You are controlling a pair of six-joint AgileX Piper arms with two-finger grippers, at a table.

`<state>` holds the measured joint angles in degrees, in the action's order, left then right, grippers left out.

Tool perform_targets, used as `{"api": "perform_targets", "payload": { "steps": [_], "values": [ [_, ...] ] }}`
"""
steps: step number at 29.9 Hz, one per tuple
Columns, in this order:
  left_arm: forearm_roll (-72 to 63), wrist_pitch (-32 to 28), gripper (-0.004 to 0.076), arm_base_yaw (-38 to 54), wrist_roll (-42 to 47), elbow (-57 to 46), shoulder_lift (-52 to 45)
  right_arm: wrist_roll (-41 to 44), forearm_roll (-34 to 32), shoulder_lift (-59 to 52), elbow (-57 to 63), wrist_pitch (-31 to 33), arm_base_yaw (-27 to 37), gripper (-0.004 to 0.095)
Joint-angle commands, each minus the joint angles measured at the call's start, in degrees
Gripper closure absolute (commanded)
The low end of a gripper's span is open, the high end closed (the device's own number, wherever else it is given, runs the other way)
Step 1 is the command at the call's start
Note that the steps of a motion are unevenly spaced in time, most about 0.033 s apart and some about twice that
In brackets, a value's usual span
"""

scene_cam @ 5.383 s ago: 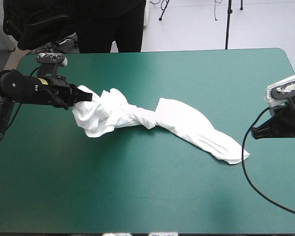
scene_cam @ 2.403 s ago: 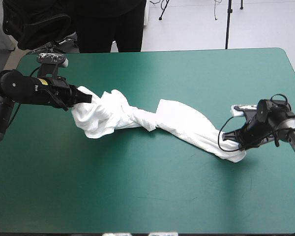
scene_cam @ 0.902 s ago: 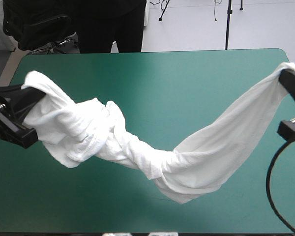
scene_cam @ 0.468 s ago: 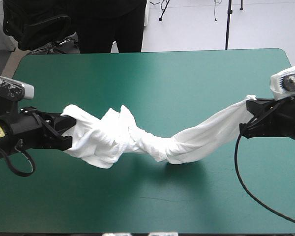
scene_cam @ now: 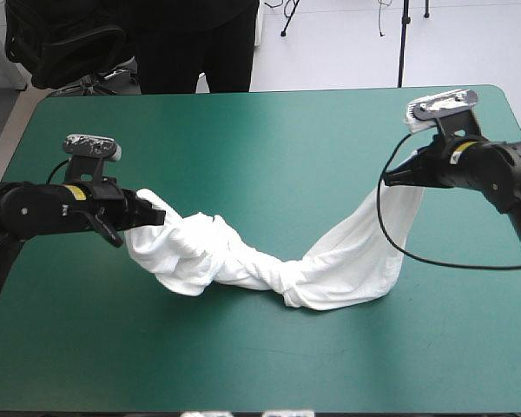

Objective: Fold the cloth

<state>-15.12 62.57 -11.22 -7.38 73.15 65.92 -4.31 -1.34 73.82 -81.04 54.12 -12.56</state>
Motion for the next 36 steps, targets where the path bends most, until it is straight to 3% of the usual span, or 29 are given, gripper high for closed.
{"api": "perform_targets", "payload": {
  "steps": [1,10,16,19,21,23,26,29,36],
  "values": [
    [-0.3,-7.5,0.0733,-0.1,0.7,1.5,4.0,0.2,-1.5,3.5,-1.5,-9.3,0.0,0.0925],
    [-0.3,-15.1,0.0733,-0.1,0.7,1.5,17.8,0.2,-1.4,14.8,-1.5,-17.8,0.0,0.0925],
    [0.1,-19.5,0.0732,-0.1,0.7,1.5,23.0,1.3,-1.5,20.7,-1.7,-17.0,0.0,0.0917],
    [2.1,-19.2,0.0722,-0.1,0.7,1.5,24.2,1.2,-1.5,22.2,-1.7,-15.1,0.0,0.0796],
    [4.3,-19.2,0.0668,-0.1,0.7,1.5,24.3,0.7,-1.7,22.3,-1.9,-15.5,0.1,0.0623],
    [6.4,-19.1,0.0559,-0.1,0.7,2.1,24.3,0.7,-1.7,22.3,-3.1,-15.1,0.7,0.0437],
    [8.2,-16.4,0.0345,0.0,0.7,4.9,24.1,1.4,-1.7,22.0,-7.0,-12.7,2.5,0.0206],
    [10.5,-10.2,0.0168,0.0,3.0,10.5,23.6,1.8,-1.7,20.0,-11.3,-8.2,3.5,0.0179],
    [12.8,9.7,0.0139,0.0,3.3,22.4,22.0,1.7,-1.2,10.7,-14.7,-0.1,4.0,0.021]
  ]
}}
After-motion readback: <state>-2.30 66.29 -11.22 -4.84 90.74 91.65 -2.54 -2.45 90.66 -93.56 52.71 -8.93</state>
